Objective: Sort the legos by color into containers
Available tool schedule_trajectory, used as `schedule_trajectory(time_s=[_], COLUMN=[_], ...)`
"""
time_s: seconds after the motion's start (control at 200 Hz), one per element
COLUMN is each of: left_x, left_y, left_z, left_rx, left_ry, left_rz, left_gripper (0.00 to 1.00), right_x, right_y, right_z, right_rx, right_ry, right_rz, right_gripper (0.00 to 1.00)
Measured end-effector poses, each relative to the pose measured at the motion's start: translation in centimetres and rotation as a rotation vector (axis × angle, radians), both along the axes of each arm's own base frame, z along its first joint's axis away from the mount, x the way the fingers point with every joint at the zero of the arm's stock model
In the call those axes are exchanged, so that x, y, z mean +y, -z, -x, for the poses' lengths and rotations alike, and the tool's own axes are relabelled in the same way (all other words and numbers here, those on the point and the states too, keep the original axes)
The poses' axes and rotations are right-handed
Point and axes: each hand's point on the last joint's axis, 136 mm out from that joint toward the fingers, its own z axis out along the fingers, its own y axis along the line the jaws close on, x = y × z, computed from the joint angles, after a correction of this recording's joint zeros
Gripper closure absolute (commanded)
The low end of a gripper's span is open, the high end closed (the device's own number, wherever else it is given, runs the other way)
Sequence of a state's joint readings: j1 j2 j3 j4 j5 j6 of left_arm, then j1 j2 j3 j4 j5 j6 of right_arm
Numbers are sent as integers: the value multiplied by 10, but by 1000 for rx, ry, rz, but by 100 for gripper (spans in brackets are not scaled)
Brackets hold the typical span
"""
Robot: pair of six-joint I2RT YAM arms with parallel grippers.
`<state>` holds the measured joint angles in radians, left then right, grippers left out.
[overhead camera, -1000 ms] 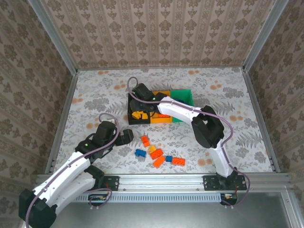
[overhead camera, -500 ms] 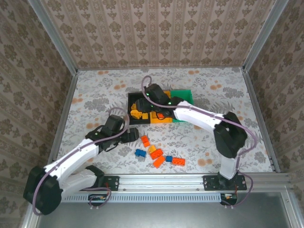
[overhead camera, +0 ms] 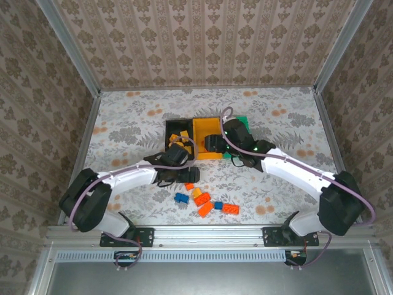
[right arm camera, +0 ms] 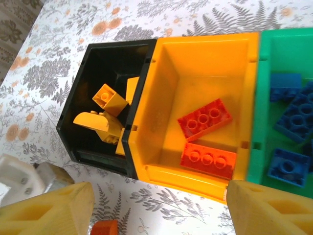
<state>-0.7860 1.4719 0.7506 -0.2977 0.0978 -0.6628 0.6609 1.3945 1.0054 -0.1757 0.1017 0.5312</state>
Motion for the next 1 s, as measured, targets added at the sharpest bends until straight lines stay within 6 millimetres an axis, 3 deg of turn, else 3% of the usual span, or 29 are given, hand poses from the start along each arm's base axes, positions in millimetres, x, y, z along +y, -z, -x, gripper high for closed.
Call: schedule_trajectory(time_s=[0.13,0.315,0.485,0.64,0.72,1.0], left_x=[-3,-25,-37,-39,-40,-26], left_y=[14,15,17,17,18,24], left_z=[4,2,0,3,10,21], left_rx=[35,45,55,44,26,-16], left_ry=[13,44,77,121,152,201], left_rz=[-36,-42,-74,-127,-164,-296], left_gripper=[23,45,47,34,33,52], right_x=[-19,-37,-47,-57,-61,-68], right_y=[-5,-4,-5,-4,-2,1], right_z=[4,7,10,12,14,15], right_rx=[-18,-21,-27,-31,-28,-24], right_ry=[33,73,91,112,119,135], right_rz=[-17,-31,-39,-45,-43,-46], right_gripper=[26,26,26,26,25,25])
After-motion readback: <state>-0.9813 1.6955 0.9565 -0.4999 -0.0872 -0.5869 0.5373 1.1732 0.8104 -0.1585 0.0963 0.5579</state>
